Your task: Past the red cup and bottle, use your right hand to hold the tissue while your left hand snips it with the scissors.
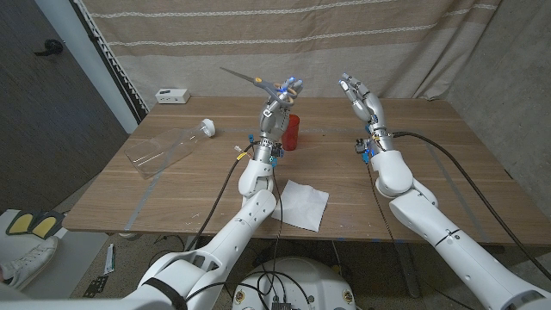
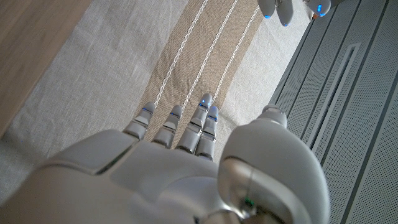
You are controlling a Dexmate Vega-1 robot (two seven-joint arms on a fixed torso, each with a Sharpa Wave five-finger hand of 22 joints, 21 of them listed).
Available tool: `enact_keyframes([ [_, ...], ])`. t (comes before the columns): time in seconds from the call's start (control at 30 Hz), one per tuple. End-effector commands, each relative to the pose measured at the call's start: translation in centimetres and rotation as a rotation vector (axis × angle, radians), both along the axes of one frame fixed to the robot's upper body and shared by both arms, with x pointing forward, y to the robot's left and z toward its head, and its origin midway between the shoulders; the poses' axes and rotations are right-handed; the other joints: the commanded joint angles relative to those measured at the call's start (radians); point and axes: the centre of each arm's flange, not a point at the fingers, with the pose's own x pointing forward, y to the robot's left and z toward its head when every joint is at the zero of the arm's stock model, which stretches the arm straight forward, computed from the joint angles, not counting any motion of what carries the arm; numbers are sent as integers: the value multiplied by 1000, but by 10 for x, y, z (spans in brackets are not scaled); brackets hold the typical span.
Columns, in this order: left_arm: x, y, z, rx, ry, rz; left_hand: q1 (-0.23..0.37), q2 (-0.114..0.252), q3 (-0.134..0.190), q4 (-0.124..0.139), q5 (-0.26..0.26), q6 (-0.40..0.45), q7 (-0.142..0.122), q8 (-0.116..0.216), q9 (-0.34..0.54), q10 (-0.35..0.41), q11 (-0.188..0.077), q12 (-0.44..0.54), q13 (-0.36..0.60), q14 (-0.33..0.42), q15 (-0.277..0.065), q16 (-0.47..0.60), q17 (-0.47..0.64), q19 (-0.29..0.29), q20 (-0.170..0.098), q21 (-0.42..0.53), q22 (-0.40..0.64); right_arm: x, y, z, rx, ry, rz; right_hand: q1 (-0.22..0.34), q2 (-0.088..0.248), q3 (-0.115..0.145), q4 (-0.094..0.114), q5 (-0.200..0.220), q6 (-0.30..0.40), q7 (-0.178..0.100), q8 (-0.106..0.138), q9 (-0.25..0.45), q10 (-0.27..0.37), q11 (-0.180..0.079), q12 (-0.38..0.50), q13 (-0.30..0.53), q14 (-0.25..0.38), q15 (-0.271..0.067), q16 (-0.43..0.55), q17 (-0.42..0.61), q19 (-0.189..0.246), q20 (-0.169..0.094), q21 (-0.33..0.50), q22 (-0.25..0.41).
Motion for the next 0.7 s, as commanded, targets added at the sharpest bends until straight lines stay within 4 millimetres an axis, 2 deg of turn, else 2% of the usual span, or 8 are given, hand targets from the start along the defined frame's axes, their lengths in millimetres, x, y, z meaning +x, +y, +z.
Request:
enact_keyframes([
  [0.03, -5, 0, 2, -32, 5, 9, -55, 4, -29, 17, 22, 22, 3, 11, 6, -17, -1, -38, -25, -27, -171, -8, -5, -7, -67, -9, 2, -3, 1, -2, -3, -6, 7, 1, 7, -1, -7, 7, 12, -3, -3, 0, 8, -1, -2, 0, 2, -138, 8, -1, 6, 8, 2, 2],
  [0.13, -6, -1, 3, -34, 7, 8, -104, 6, -53, 38, 42, 38, 2, 17, 8, -17, -1, -55, -40, -30, -170, -4, -8, -8, -64, -16, 2, -4, 1, -3, -2, -7, 8, 1, 7, -1, -7, 7, 13, -3, -2, 0, 9, -1, -2, 0, 4, -138, 8, -1, 8, 8, 3, 2],
  [0.17, -7, -1, 3, -35, 5, 9, -124, 8, -64, 47, 55, 62, 10, 28, 9, -11, -1, -62, -48, -30, -172, -2, -10, -6, -65, -19, 1, -5, 1, -3, 0, -8, 9, 1, 7, -1, -7, 7, 13, -3, -2, 0, 9, -1, -2, 0, 4, -138, 8, -1, 8, 8, 3, 2],
  [0.33, -9, -1, 5, -40, -2, 13, -131, 14, -68, 51, 65, 69, 20, 31, 9, -3, -2, -65, -53, -27, -173, 0, -11, -3, -66, -20, 1, -4, 1, -4, -5, -9, 17, 1, 7, -1, -8, 7, 14, -3, -2, 0, 10, -1, -2, 0, 3, -138, 8, -2, 9, 8, 3, 2],
  [0.47, -9, 0, 5, -45, 3, 15, -152, 28, -73, 68, 79, 86, 33, 34, 4, 9, -2, -68, -60, -18, -173, 5, -11, 1, -69, -21, 2, -2, 2, -5, -5, -10, 25, 2, 7, -1, -8, 7, 14, -4, -2, 0, 11, -1, -2, 0, 2, -137, 7, -2, 10, 8, 3, 2],
  [0.7, -9, 1, 6, -62, 18, 9, -148, 29, -72, 66, 88, 88, 26, 35, 4, 17, -2, -70, -65, -12, -176, 8, -13, 12, -72, -21, 1, -2, 3, -4, -7, -8, 21, 2, 7, -1, -9, 7, 16, -5, -2, 0, 12, -1, -2, 0, 0, -138, 6, -3, 10, 8, 2, 2],
])
